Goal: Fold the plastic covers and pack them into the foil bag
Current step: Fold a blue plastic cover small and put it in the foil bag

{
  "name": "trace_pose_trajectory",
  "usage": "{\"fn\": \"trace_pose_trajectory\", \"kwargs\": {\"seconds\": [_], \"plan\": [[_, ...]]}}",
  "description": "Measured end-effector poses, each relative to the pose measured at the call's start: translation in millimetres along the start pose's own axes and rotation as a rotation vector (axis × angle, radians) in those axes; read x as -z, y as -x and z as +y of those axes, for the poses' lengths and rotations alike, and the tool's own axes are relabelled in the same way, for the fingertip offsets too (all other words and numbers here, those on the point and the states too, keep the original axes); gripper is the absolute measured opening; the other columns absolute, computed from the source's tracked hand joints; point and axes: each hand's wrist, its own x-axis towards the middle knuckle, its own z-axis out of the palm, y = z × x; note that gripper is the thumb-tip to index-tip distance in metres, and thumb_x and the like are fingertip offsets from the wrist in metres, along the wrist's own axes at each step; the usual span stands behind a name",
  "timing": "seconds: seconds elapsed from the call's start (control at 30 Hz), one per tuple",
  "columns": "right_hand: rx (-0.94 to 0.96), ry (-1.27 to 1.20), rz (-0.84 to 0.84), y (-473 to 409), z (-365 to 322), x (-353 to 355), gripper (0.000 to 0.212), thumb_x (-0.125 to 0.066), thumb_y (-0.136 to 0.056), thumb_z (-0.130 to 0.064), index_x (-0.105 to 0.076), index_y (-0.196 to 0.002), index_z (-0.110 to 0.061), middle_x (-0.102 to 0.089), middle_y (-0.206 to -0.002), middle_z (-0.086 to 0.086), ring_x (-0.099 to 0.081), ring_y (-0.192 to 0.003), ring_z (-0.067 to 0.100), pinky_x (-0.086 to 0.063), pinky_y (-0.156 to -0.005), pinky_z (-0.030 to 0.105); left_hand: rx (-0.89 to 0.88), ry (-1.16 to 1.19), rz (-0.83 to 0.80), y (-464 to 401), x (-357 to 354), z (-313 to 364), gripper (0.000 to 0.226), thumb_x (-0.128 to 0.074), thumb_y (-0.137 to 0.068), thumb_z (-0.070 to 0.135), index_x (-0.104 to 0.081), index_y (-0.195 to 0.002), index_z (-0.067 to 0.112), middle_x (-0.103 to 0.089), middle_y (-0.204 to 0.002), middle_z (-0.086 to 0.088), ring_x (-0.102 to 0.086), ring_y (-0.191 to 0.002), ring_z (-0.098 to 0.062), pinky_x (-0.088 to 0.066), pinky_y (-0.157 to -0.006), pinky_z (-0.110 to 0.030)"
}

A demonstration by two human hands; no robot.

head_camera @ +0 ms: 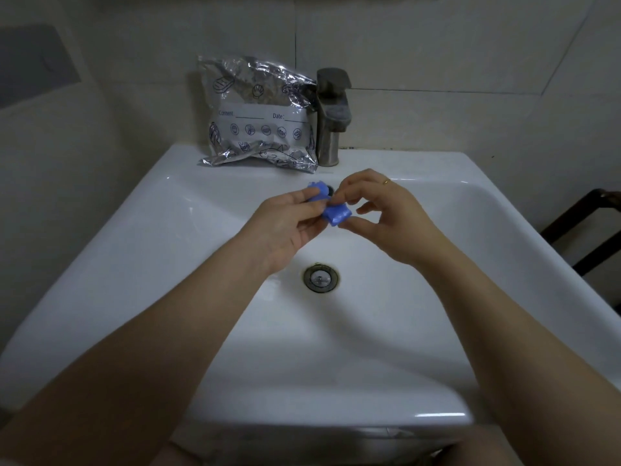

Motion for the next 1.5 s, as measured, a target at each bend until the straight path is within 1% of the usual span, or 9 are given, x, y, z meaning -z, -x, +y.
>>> {"fn": "trace_pose_trajectory", "kwargs": {"seconds": [0.2, 0.33, 0.47, 0.6, 0.8, 1.03, 1.17, 1.3, 1.5], "plan": [[-0.165, -0.041, -0.004, -1, 0, -3, 0.004, -0.066, -0.085, -0.016, -0.065, -0.081, -0.017, -0.061, -0.078, -0.005, -0.055, -0.070, 0.005, -0.041, -0.066, 0.012, -0.081, -0.233, 0.011, 0, -4, -7, 0.008, -0.056, -0.091, 0.008, -0.063, -0.090, 0.013, -0.068, -0.090, -0.006, -0.063, -0.084, -0.018, -0.051, -0.085, -0.028], [-0.365, -0.104, -0.105, 0, 2, -8, 0.015, -0.064, -0.087, -0.019, -0.060, -0.072, -0.016, -0.055, -0.063, -0.005, -0.044, -0.049, -0.002, -0.033, -0.049, 0.007, -0.117, -0.316, 0.007, 1, -6, -9, 0.012, -0.058, -0.090, 0.016, -0.066, -0.083, 0.011, -0.072, -0.078, -0.004, -0.068, -0.074, -0.017, -0.056, -0.076, -0.026], [-0.497, -0.287, -0.081, 1, 2, -9, 0.019, -0.065, -0.086, -0.019, -0.059, -0.068, -0.016, -0.061, -0.066, 0.000, -0.053, -0.059, 0.005, -0.045, -0.067, 0.021, -0.153, -0.402, -0.028, 2, -5, -11, 0.007, -0.062, -0.087, 0.009, -0.066, -0.082, 0.012, -0.069, -0.082, -0.006, -0.066, -0.076, -0.017, -0.057, -0.078, -0.026], [-0.500, -0.328, -0.027, 0, 0, -12, 0.011, -0.067, -0.083, -0.016, -0.059, -0.080, -0.009, -0.061, -0.074, 0.001, -0.057, -0.062, 0.008, -0.049, -0.068, 0.027, -0.159, -0.411, -0.013, 2, -4, -11, 0.012, -0.061, -0.086, 0.000, -0.064, -0.083, 0.011, -0.066, -0.086, -0.007, -0.065, -0.076, -0.017, -0.058, -0.073, -0.023], [-0.149, -0.011, -0.120, 1, 1, -7, 0.034, -0.074, -0.077, -0.016, -0.054, -0.103, -0.025, -0.049, -0.109, -0.006, -0.056, -0.084, 0.010, -0.048, -0.072, 0.015, -0.099, -0.252, 0.033, 1, 1, -7, 0.011, -0.053, -0.091, 0.002, -0.063, -0.091, 0.007, -0.068, -0.090, -0.007, -0.068, -0.073, -0.013, -0.057, -0.066, -0.020], [-0.054, 0.077, -0.001, -1, 4, -10, 0.017, -0.070, -0.082, -0.018, -0.065, -0.097, -0.014, -0.049, -0.100, -0.007, -0.053, -0.075, 0.007, -0.042, -0.068, 0.007, -0.048, -0.159, 0.007, 4, -3, -8, 0.012, -0.052, -0.094, 0.011, -0.064, -0.091, 0.007, -0.070, -0.087, -0.008, -0.069, -0.068, -0.012, -0.057, -0.065, -0.021], [-0.193, 0.038, 0.039, -2, 5, -9, 0.005, -0.062, -0.088, -0.019, -0.061, -0.092, -0.015, -0.053, -0.098, -0.003, -0.054, -0.079, 0.013, -0.041, -0.070, 0.014, -0.062, -0.301, 0.009, 5, -5, -10, 0.018, -0.049, -0.096, 0.024, -0.063, -0.089, 0.014, -0.069, -0.087, -0.005, -0.069, -0.076, -0.015, -0.056, -0.075, -0.022], [-0.440, -0.133, 0.025, -2, 6, -12, 0.011, -0.058, -0.090, -0.025, -0.060, -0.090, -0.015, -0.060, -0.097, 0.003, -0.059, -0.086, 0.020, -0.049, -0.083, 0.038, -0.122, -0.417, -0.003, 4, -8, -16, 0.021, -0.052, -0.094, 0.032, -0.066, -0.088, 0.018, -0.070, -0.092, -0.006, -0.069, -0.087, -0.015, -0.055, -0.078, -0.020], [-0.532, -0.323, 0.010, -2, 2, -14, 0.016, -0.059, -0.090, -0.026, -0.060, -0.078, -0.015, -0.065, -0.086, 0.011, -0.061, -0.082, 0.022, -0.051, -0.082, 0.037, -0.173, -0.467, -0.033, 2, -6, -19, 0.014, -0.061, -0.089, 0.020, -0.068, -0.079, 0.015, -0.070, -0.084, -0.004, -0.068, -0.082, -0.010, -0.055, -0.078, -0.018]]}}
